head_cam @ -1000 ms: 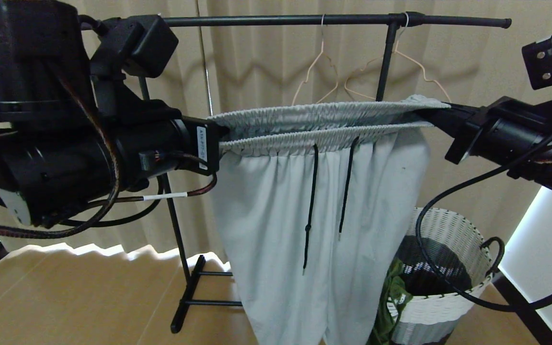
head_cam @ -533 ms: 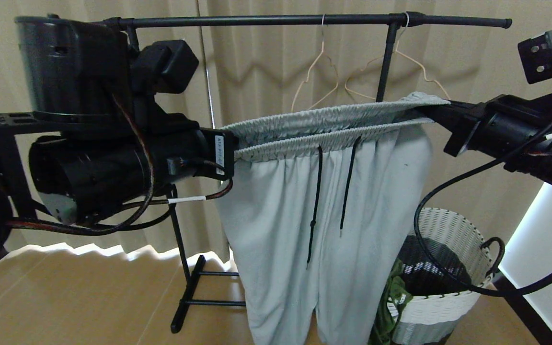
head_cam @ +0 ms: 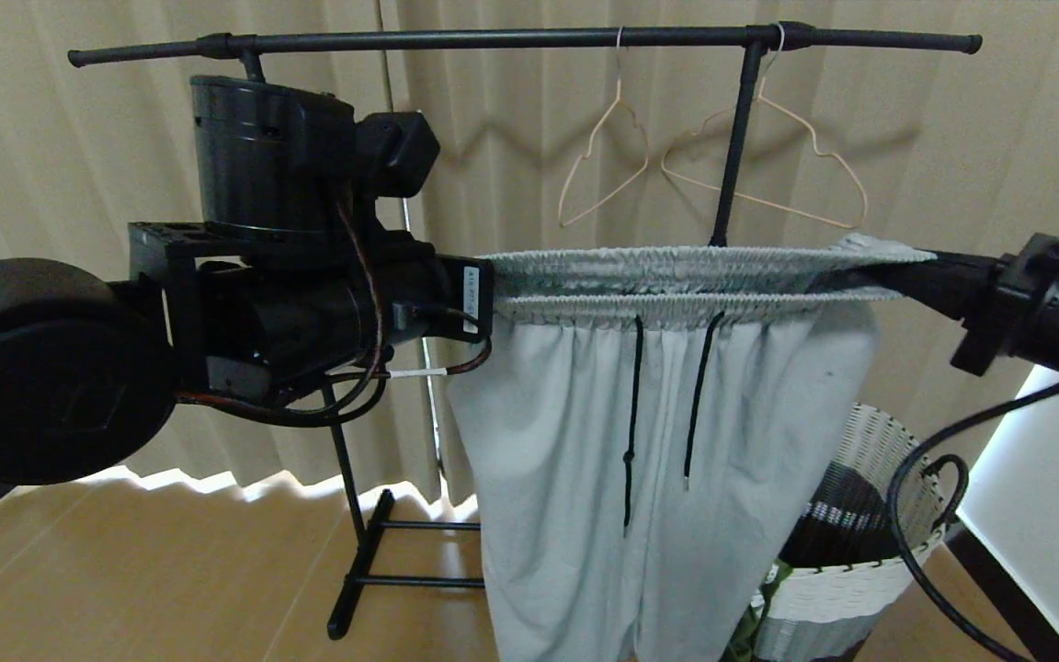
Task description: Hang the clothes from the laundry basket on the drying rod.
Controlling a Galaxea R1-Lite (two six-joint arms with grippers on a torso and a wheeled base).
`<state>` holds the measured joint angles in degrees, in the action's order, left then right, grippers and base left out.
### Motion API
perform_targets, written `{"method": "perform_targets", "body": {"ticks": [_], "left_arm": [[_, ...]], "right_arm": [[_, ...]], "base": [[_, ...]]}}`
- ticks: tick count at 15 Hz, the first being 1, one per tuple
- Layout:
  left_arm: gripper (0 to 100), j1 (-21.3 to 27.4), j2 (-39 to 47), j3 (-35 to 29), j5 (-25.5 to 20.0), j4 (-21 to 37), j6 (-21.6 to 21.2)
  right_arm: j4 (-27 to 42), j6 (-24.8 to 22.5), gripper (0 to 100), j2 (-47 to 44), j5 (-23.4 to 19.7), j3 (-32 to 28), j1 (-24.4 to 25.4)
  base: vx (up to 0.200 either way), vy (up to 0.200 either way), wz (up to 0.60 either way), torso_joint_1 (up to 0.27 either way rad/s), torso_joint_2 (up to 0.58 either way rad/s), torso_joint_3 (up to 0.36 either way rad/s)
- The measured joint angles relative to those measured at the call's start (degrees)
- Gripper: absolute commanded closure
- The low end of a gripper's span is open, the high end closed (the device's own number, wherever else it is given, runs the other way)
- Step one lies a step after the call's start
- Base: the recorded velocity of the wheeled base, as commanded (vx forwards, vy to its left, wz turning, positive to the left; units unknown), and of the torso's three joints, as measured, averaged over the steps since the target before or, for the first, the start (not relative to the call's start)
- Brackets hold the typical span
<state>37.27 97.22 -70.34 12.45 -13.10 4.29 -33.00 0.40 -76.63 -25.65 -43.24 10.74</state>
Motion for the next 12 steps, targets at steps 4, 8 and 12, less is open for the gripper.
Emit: {"method": "perform_targets", "body": {"ticks": [4, 8, 12], "left_arm": [[100, 0.1, 1.2, -0.9, -0.1, -1.0, 0.3], [100, 0.9, 1.0, -1.2, -0.1, -1.3, 0.3], [100, 1.5, -1.8, -1.5, -0.2, 4.3, 0.3]], "right_arm": [[2.1, 0.0, 100, 6.2, -7.4, 5.1, 1.6], [2.0, -0.5, 100, 7.4, -7.2, 5.0, 1.7], [1.2, -0.8, 100, 3.4, -6.5, 1.7, -0.6]], "base": [[0.0, 0.0, 0.0, 0.0, 0.0, 0.0], [0.0, 0.0, 0.0, 0.0, 0.0, 0.0], [0.0, 0.0, 0.0, 0.0, 0.0, 0.0]]}}
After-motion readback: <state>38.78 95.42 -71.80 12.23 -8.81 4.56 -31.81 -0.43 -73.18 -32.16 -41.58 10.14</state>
